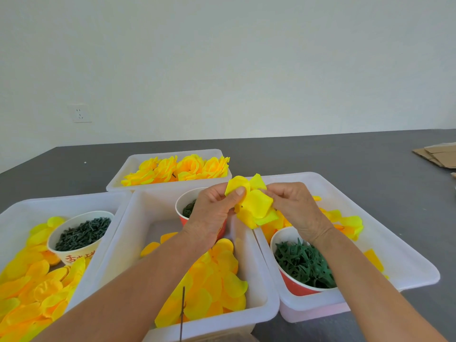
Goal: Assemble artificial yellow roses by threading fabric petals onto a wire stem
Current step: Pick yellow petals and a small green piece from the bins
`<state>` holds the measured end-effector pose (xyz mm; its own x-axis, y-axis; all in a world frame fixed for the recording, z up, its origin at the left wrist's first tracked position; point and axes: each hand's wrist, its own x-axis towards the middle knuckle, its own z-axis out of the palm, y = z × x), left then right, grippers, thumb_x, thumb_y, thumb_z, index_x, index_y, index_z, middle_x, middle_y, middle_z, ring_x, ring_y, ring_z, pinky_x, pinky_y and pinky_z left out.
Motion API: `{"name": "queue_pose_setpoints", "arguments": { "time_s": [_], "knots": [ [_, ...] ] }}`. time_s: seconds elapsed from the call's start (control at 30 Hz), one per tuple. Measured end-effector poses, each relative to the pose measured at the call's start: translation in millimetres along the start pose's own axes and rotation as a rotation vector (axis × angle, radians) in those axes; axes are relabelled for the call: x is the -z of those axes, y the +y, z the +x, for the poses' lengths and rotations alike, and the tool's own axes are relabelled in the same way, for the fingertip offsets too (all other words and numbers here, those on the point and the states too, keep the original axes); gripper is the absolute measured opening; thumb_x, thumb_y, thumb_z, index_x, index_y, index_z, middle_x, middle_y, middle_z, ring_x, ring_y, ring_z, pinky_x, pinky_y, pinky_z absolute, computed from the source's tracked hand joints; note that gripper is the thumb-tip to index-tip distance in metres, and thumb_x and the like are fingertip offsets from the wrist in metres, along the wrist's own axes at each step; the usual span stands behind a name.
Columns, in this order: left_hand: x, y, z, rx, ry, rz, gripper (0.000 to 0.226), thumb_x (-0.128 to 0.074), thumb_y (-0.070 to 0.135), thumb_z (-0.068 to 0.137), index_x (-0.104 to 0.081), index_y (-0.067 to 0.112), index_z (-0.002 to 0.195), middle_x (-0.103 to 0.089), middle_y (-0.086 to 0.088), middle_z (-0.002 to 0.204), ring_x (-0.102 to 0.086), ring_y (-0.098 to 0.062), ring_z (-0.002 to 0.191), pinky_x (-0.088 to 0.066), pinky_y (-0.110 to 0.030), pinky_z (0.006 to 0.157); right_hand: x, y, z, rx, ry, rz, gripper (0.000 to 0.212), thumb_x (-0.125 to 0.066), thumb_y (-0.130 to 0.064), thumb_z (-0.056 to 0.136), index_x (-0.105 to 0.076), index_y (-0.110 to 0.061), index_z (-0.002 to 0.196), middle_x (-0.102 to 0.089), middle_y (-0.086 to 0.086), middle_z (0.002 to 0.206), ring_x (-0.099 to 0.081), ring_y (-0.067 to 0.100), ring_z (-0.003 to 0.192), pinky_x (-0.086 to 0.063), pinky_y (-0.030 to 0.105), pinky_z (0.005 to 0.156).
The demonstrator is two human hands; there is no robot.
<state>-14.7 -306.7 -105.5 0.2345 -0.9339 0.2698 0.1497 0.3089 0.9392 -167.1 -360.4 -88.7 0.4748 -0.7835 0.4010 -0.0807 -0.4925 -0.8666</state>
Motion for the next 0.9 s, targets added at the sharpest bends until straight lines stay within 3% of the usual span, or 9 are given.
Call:
{"name": "queue_pose_setpoints", "arguments": {
  "time_s": [0.13, 0.23, 0.37, 0.43, 0.53, 0.67, 0.73, 0.8, 0.9],
  "knots": [
    [-2, 1, 0, -0.012, -0.005, 0.032, 0.016, -0.056, 0.014, 0.09, -0.071, 0.01, 0.092, -0.074, -0.003, 0.084, -0.07, -0.016, 0.083, -0.057, -0.027, 0.075, -1, 4, 1, -0.003, -0.014, 0.048, 0.01, -0.065, -0.007, 0.084, -0.073, -0.003, 0.08, -0.068, 0.011, 0.069, -0.057, 0.015, 0.062, -0.05, 0.029, 0.057],
    [0, 2, 2, 0.003, 0.077, 0.016, 0.014, -0.058, 0.015, 0.089, -0.072, 0.014, 0.089, -0.074, -0.002, 0.085, -0.069, -0.017, 0.087, -0.057, -0.031, 0.08, 3, 8, 4, -0.039, 0.133, 0.108, 0.016, -0.066, -0.007, 0.083, -0.069, -0.008, 0.067, -0.059, 0.014, 0.063, -0.049, 0.02, 0.062, -0.044, 0.033, 0.061],
    [1, 3, 4, 0.042, 0.159, -0.007, 0.013, -0.059, 0.016, 0.089, -0.07, 0.012, 0.094, -0.074, -0.004, 0.089, -0.067, -0.02, 0.094, -0.057, -0.03, 0.079, 3, 7, 3, -0.074, 0.179, 0.139, 0.017, -0.068, -0.013, 0.083, -0.073, -0.018, 0.067, -0.069, 0.014, 0.067, -0.057, 0.023, 0.065, -0.05, 0.041, 0.067],
    [1, 3, 3, 0.043, 0.167, -0.002, 0.015, -0.059, 0.016, 0.088, -0.07, 0.011, 0.096, -0.074, -0.003, 0.09, -0.068, -0.018, 0.093, -0.057, -0.029, 0.078, 3, 7, 4, -0.093, 0.215, 0.133, 0.015, -0.068, -0.016, 0.083, -0.072, -0.005, 0.073, -0.061, 0.025, 0.065, -0.049, 0.021, 0.063, -0.046, 0.041, 0.062],
    [2, 5, 3, 0.049, 0.216, 0.002, 0.021, -0.06, 0.017, 0.088, -0.069, 0.008, 0.105, -0.073, -0.004, 0.096, -0.067, -0.014, 0.092, -0.057, -0.028, 0.08, 7, 11, 8, -0.141, 0.336, 0.147, 0.038, -0.066, -0.021, 0.085, -0.056, 0.012, 0.069, -0.034, 0.015, 0.061, -0.027, 0.021, 0.056, -0.026, 0.03, 0.053],
    [4, 8, 4, 0.068, 0.28, 0.008, 0.016, -0.061, 0.02, 0.088, -0.07, 0.015, 0.099, -0.072, -0.005, 0.098, -0.067, -0.018, 0.095, -0.053, -0.036, 0.089, 13, 16, 12, -0.226, 0.498, 0.135, 0.045, -0.066, -0.025, 0.085, -0.034, -0.014, 0.055, -0.023, 0.009, 0.062, -0.02, 0.021, 0.058, -0.023, 0.036, 0.058],
    [5, 8, 4, 0.07, 0.299, 0.016, 0.01, -0.062, 0.022, 0.087, -0.071, 0.02, 0.091, -0.073, -0.002, 0.092, -0.067, -0.017, 0.091, -0.053, -0.033, 0.085, 15, 20, 12, -0.243, 0.505, 0.014, 0.049, -0.067, -0.027, 0.084, -0.032, -0.017, 0.05, -0.025, 0.006, 0.055, -0.022, 0.019, 0.054, -0.025, 0.036, 0.059],
    [5, 6, 3, 0.074, 0.3, 0.054, 0.01, -0.063, 0.025, 0.086, -0.071, 0.02, 0.09, -0.073, -0.002, 0.089, -0.067, -0.016, 0.085, -0.054, -0.028, 0.075, 14, 21, 12, -0.247, 0.446, -0.111, 0.036, -0.07, -0.028, 0.08, -0.051, -0.012, 0.054, -0.043, 0.008, 0.056, -0.038, 0.021, 0.056, -0.033, 0.041, 0.058],
    [5, 5, 2, 0.078, 0.307, 0.076, 0.01, -0.064, 0.026, 0.086, -0.072, 0.02, 0.087, -0.074, 0.002, 0.081, -0.067, -0.007, 0.071, -0.052, -0.019, 0.06, 10, 23, 11, -0.286, 0.34, -0.387, 0.026, -0.074, -0.03, 0.076, -0.067, -0.009, 0.089, -0.061, 0.006, 0.09, -0.056, 0.022, 0.089, -0.045, 0.038, 0.079]
  ]
}}
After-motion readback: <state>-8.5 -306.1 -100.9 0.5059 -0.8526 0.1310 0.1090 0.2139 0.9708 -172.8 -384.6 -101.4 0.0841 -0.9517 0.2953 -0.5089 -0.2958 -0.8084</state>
